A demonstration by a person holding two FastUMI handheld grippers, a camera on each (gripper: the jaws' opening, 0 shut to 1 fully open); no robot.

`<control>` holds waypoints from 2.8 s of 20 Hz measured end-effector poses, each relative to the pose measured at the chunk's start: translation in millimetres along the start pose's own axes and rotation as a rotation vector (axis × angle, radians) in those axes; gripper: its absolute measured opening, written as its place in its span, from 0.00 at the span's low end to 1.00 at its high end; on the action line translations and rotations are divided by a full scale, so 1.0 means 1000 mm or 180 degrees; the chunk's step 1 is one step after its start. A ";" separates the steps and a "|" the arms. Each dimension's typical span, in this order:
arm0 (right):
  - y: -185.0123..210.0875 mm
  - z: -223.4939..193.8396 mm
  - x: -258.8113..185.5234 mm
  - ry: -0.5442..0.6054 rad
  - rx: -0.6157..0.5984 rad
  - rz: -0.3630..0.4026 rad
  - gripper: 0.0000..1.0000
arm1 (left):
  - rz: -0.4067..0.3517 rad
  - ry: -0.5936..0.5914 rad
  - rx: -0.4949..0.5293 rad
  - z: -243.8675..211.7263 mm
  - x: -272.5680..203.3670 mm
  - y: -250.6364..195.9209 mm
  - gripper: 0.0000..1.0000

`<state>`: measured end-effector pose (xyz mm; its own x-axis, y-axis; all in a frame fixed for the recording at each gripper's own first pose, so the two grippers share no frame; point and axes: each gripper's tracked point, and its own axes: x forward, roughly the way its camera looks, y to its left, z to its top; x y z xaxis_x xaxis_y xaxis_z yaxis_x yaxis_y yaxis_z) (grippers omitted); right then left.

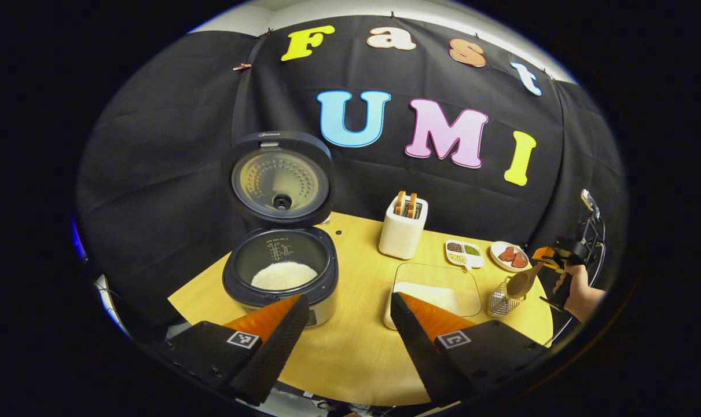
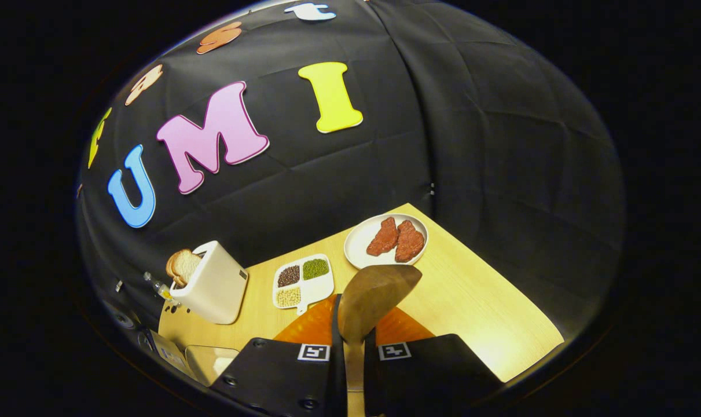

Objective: Close the left gripper, press the button to open the rice cooker; take a wooden spoon from the chopstick holder with the right hand, scoop a spoonful of rice and pour it into the rice cooker, then put the wooden spoon back into the chopstick holder.

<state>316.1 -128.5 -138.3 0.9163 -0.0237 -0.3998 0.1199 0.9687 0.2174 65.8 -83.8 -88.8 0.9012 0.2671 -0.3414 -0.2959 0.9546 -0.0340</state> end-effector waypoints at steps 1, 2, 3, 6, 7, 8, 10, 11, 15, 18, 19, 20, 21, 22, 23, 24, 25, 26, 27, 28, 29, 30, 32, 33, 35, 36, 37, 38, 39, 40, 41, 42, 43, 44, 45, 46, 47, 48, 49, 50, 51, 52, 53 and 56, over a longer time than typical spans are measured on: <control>0.005 0.007 -0.005 -0.0064 0.0005 0.0018 0.16 | -0.0022 -0.0012 0.0003 0.001 -0.001 0.005 0.96; 0.011 0.013 -0.012 -0.0118 0.0009 0.0053 0.16 | -0.0039 -0.0025 0.0003 0.002 0.000 0.011 0.96; 0.018 0.017 -0.018 -0.0154 0.0002 0.0078 0.16 | -0.0060 -0.0036 -0.0004 0.003 -0.001 0.017 0.96; 0.045 0.016 -0.036 -0.0149 -0.0040 0.0209 0.16 | -0.0123 -0.0056 -0.0068 0.001 -0.003 0.031 0.96; 0.057 0.016 -0.041 -0.0151 -0.0068 0.0277 0.16 | -0.0137 -0.0044 -0.0082 -0.002 -0.002 0.035 0.96; 0.068 0.013 -0.046 -0.0153 -0.0096 0.0344 0.16 | -0.0142 -0.0031 -0.0089 -0.004 0.000 0.040 0.96; 0.094 0.010 -0.057 -0.0169 -0.0133 0.0511 0.15 | -0.0159 -0.0014 -0.0113 -0.007 0.001 0.049 0.96; 0.107 0.009 -0.061 -0.0174 -0.0136 0.0597 0.16 | -0.0174 -0.0008 -0.0129 -0.007 0.001 0.053 0.96; 0.152 -0.007 -0.073 -0.0124 -0.0186 0.0863 0.16 | -0.0192 0.0032 -0.0129 -0.015 0.003 0.069 0.95; 0.177 -0.033 -0.074 -0.0018 -0.0263 0.0975 0.16 | -0.0177 0.0071 -0.0157 -0.022 0.004 0.080 0.95; 0.183 -0.042 -0.073 0.0022 -0.0283 0.0995 0.16 | -0.0166 0.0087 -0.0168 -0.024 0.006 0.084 0.95; 0.188 -0.053 -0.072 0.0059 -0.0312 0.1005 0.16 | -0.0155 0.0113 -0.0177 -0.027 0.007 0.088 0.95; 0.192 -0.062 -0.069 0.0086 -0.0355 0.1012 0.16 | -0.0140 0.0144 -0.0182 -0.030 0.010 0.093 0.95; 0.195 -0.072 -0.067 0.0094 -0.0419 0.1010 0.16 | -0.0118 0.0176 -0.0186 -0.034 0.012 0.099 0.95; 0.196 -0.081 -0.063 0.0090 -0.0512 0.0989 0.16 | -0.0103 0.0191 -0.0190 -0.036 0.012 0.103 0.95; 0.195 -0.090 -0.058 0.0087 -0.0615 0.0958 0.16 | -0.0088 0.0201 -0.0195 -0.038 0.014 0.107 0.95; 0.194 -0.099 -0.053 0.0080 -0.0723 0.0926 0.16 | -0.0071 0.0217 -0.0196 -0.041 0.016 0.111 0.95; 0.194 -0.108 -0.048 0.0077 -0.0817 0.0905 0.16 | -0.0051 0.0237 -0.0196 -0.046 0.018 0.116 0.95; 0.193 -0.116 -0.043 0.0085 -0.0884 0.0881 0.16 | -0.0032 0.0250 -0.0201 -0.050 0.020 0.119 0.95; 0.191 -0.123 -0.037 0.0084 -0.0926 0.0851 0.16 | -0.0022 0.0270 -0.0212 -0.055 0.022 0.121 0.95; 0.189 -0.127 -0.032 0.0075 -0.0951 0.0810 0.16 | -0.0015 0.0304 -0.0223 -0.062 0.025 0.123 0.95; 0.186 -0.130 -0.028 0.0050 -0.0974 0.0759 0.16 | 0.0014 0.0338 -0.0229 -0.069 0.027 0.124 0.95; 0.180 -0.135 -0.018 -0.0004 -0.1023 0.0654 0.16 | 0.0011 0.0369 -0.0274 -0.077 0.030 0.124 0.95; 0.179 -0.143 -0.015 0.0013 -0.1020 0.0648 0.16 | -0.0019 0.0387 -0.0306 -0.080 0.030 0.122 0.96; 0.183 -0.151 -0.014 0.0012 -0.1053 0.0655 0.16 | -0.0046 0.0417 -0.0332 -0.084 0.032 0.122 0.96; 0.187 -0.155 -0.014 -0.0006 -0.1082 0.0673 0.16 | -0.0052 0.0414 -0.0333 -0.084 0.033 0.122 0.95; 0.192 -0.159 -0.016 -0.0013 -0.1086 0.0700 0.16 | -0.0055 0.0410 -0.0325 -0.084 0.033 0.124 0.96; 0.197 -0.167 -0.018 0.0017 -0.1095 0.0716 0.16 | -0.0054 0.0410 -0.0313 -0.084 0.031 0.125 0.95; 0.202 -0.173 -0.019 0.0061 -0.1081 0.0737 0.16 | -0.0043 0.0404 -0.0306 -0.082 0.030 0.128 0.95; 0.208 -0.182 -0.021 0.0127 -0.1039 0.0769 0.16 | -0.0035 0.0394 -0.0310 -0.082 0.030 0.131 0.95; 0.217 -0.187 -0.024 0.0153 -0.0966 0.0822 0.16 | -0.0021 0.0386 -0.0325 -0.081 0.028 0.133 0.95; 0.226 -0.191 -0.026 0.0211 -0.0899 0.0871 0.16 | -0.0007 0.0387 -0.0348 -0.081 0.026 0.136 0.95; 0.235 -0.197 -0.031 0.0272 -0.0828 0.0928 0.16 | 0.0006 0.0393 -0.0381 -0.081 0.025 0.138 0.95; 0.243 -0.203 -0.034 0.0340 -0.0763 0.0976 0.16 | 0.0002 0.0396 -0.0416 -0.083 0.023 0.138 0.95; 0.251 -0.207 -0.038 0.0407 -0.0693 0.1009 0.16 | 0.0002 0.0411 -0.0445 -0.085 0.022 0.139 0.95; 0.254 -0.211 -0.041 0.0456 -0.0645 0.1022 0.16 | 0.0009 0.0430 -0.0466 -0.088 0.019 0.140 0.95; 0.258 -0.212 -0.043 0.0517 -0.0577 0.1034 0.16 | 0.0009 0.0438 -0.0483 -0.088 0.017 0.140 0.95; 0.262 -0.215 -0.046 0.0577 -0.0500 0.1050 0.16 | 0.0007 0.0436 -0.0495 -0.089 0.015 0.140 0.95; 0.267 -0.219 -0.050 0.0664 -0.0378 0.1077 0.16 | 0.0001 0.0437 -0.0505 -0.089 0.014 0.141 0.92; 0.271 -0.222 -0.053 0.0743 -0.0265 0.1098 0.16 | -0.0008 0.0437 -0.0514 -0.089 0.014 0.141 0.95; 0.274 -0.223 -0.057 0.0813 -0.0156 0.1102 0.16 | -0.0020 0.0437 -0.0518 -0.088 0.013 0.142 0.95; 0.274 -0.222 -0.058 0.0845 -0.0104 0.1095 0.16 | -0.0034 0.0436 -0.0518 -0.090 0.012 0.141 0.95; 0.275 -0.222 -0.059 0.0870 -0.0074 0.1085 0.16 | -0.0044 0.0435 -0.0513 -0.088 0.011 0.142 0.95; 0.272 -0.222 -0.065 0.0987 0.0162 0.1036 0.16 | -0.0097 0.0398 -0.0492 -0.082 0.012 0.144 0.95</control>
<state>204.6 191.6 -250.6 0.7525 0.3629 -0.5496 -0.1297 0.8998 0.4166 8.1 45.8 -175.2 0.8669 0.2108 -0.4517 -0.3230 0.9278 -0.1867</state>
